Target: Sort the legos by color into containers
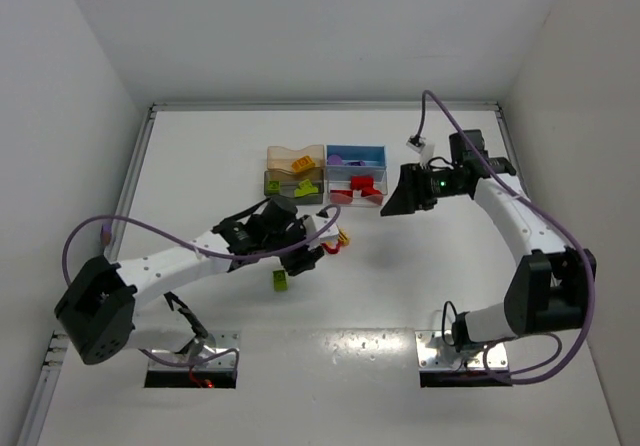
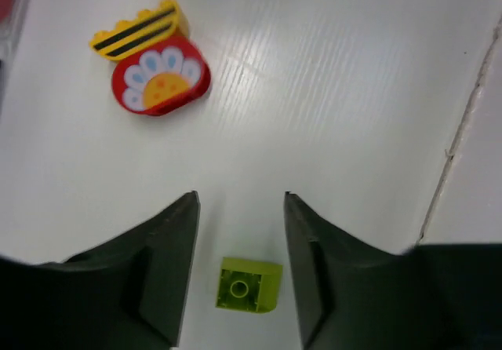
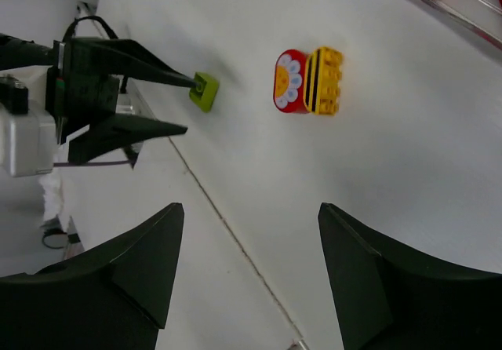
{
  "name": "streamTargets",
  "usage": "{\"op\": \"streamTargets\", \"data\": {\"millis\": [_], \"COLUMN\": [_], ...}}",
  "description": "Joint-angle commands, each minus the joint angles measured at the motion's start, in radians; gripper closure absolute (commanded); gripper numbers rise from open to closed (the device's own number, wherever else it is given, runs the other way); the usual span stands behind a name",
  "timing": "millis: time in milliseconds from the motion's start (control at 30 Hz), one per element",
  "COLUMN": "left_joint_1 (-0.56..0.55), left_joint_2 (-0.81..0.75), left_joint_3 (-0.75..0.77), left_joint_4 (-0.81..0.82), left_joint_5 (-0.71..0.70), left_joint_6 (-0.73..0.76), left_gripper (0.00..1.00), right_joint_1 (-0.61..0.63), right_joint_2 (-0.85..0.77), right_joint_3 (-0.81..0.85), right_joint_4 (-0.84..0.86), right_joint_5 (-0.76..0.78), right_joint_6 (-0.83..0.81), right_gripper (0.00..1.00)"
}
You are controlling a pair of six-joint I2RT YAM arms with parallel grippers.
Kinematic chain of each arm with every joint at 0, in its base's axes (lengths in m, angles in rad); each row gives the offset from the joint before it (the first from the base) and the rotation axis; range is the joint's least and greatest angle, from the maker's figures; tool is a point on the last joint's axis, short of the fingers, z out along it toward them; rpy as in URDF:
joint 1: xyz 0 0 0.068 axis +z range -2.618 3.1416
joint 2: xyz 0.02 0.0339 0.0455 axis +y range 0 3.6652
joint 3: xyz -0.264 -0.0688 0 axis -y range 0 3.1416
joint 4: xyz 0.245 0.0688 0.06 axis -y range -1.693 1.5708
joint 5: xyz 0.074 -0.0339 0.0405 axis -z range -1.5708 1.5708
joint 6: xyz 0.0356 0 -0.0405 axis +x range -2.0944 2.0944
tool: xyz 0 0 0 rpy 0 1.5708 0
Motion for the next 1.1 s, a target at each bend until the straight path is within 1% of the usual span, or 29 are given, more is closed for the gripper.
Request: {"op": "streamTargets", "data": {"millis": [0, 33, 67, 100, 133, 233, 267, 367, 500, 533, 567, 633, 733, 867, 967, 1067], "left_joint_1": [0.038, 0.061, 0.099, 0.116, 0.148, 0.190, 0.216, 0.236, 0.236, 0.236, 0.236, 0.225, 0.198, 0.172, 0.172, 0.172], "left_joint_2": [-0.044, -0.044, -0.056, -0.056, -0.071, -0.098, -0.113, -0.113, -0.089, -0.088, -0.057, -0.036, -0.015, -0.015, -0.006, 0.028], "left_joint_3": [0.040, 0.040, 0.053, 0.067, 0.067, 0.067, 0.055, 0.046, 0.046, 0.055, 0.055, 0.077, 0.089, 0.089, 0.078, 0.092], "left_joint_4": [0.026, 0.039, 0.039, 0.039, 0.039, 0.049, 0.060, 0.060, 0.060, 0.060, 0.060, 0.049, -0.004, -0.122, -0.145, -0.165], "left_joint_5": [0.022, -0.004, -0.034, -0.098, -0.160, -0.239, -0.249, -0.230, -0.184, -0.183, -0.170, -0.159, -0.211, -0.248, -0.295, -0.295], "left_joint_6": [-0.102, -0.165, -0.185, -0.197, -0.208, -0.222, -0.236, -0.236, -0.245, -0.245, -0.245, -0.254, -0.254, -0.268, -0.325, -0.336], "left_gripper": [0.37, 0.31, 0.27, 0.26, 0.26, 0.26, 0.26, 0.26, 0.25, 0.23, 0.23, 0.23, 0.23, 0.23, 0.23, 0.23], "right_joint_1": [0.003, 0.003, 0.003, 0.003, 0.012, 0.012, 0.012, 0.035, 0.095, 0.130, 0.147, 0.179, 0.192, 0.201, 0.201, 0.201], "right_joint_2": [0.027, 0.041, 0.041, 0.051, 0.051, 0.070, 0.070, 0.070, 0.070, 0.070, 0.070, 0.070, 0.070, 0.079, 0.079, 0.079], "right_joint_3": [0.048, 0.069, 0.078, 0.092, 0.092, 0.114, 0.114, 0.123, 0.123, 0.123, 0.123, 0.123, 0.123, 0.135, 0.125, 0.115], "right_joint_4": [0.068, 0.068, 0.058, 0.058, 0.049, 0.049, 0.034, 0.009, -0.057, -0.067, -0.077, -0.086, -0.098, -0.098, -0.098, -0.087], "right_joint_5": [-0.104, -0.104, -0.104, -0.092, -0.082, -0.062, -0.053, 0.000, 0.098, 0.121, 0.166, 0.198, 0.237, 0.275, 0.286, 0.295], "right_joint_6": [0.059, 0.059, 0.047, 0.033, 0.033, 0.019, 0.002, -0.039, -0.166, -0.188, -0.215, -0.225, -0.243, -0.254, -0.254, -0.254], "right_gripper": [0.30, 0.30, 0.30, 0.30, 0.30, 0.30, 0.30, 0.30, 0.30, 0.30, 0.30, 0.30, 0.30, 0.30, 0.30, 0.30]}}
